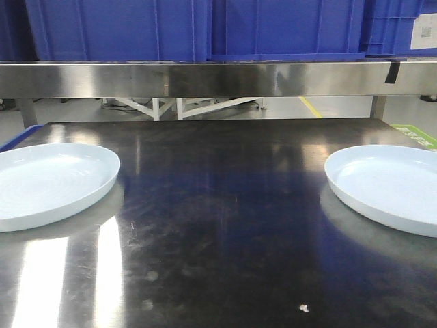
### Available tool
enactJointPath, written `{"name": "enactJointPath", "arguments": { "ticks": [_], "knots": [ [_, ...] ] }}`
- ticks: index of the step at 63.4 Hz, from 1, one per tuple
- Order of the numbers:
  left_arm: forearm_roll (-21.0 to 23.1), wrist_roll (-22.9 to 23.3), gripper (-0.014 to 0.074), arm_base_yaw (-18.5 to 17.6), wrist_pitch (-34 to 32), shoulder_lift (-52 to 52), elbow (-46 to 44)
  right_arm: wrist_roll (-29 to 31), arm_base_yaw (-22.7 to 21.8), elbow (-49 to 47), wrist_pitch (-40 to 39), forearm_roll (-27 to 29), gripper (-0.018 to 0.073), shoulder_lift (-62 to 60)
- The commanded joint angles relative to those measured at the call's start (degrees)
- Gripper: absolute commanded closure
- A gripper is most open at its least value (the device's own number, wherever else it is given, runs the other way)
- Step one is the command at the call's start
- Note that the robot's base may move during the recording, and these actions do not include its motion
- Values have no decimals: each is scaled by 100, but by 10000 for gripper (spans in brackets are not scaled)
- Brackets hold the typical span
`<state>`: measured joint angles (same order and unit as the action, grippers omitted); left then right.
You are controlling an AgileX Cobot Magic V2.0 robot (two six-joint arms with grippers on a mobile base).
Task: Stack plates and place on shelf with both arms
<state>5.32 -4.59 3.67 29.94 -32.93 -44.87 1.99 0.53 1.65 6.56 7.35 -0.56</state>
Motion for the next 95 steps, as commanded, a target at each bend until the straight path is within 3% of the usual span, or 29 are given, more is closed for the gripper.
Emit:
{"name": "enactJointPath", "arguments": {
  "ticks": [1,12,18,26,52,86,95],
  "knots": [
    [162,14,492,-6,245,-758,-643,19,-11,-89,-473,-62,503,-128],
    [510,14,311,-6,1238,-2147,-1328,19,-11,-89,-473,-62,503,-128],
    [717,14,184,-6,1482,-2793,-1551,19,-11,-89,-473,-62,503,-128],
    [890,14,103,-6,1640,-3602,-1753,19,-11,-89,-473,-62,503,-128],
    [902,14,97,-6,1740,-5313,-1781,19,-11,-89,-473,-62,503,-128],
    [916,14,97,-6,1529,-6209,-1781,19,-11,-89,-473,-62,503,-128],
    [925,14,165,-6,1516,-6337,-1781,19,-11,-89,-473,-62,503,-128]
  ]
}}
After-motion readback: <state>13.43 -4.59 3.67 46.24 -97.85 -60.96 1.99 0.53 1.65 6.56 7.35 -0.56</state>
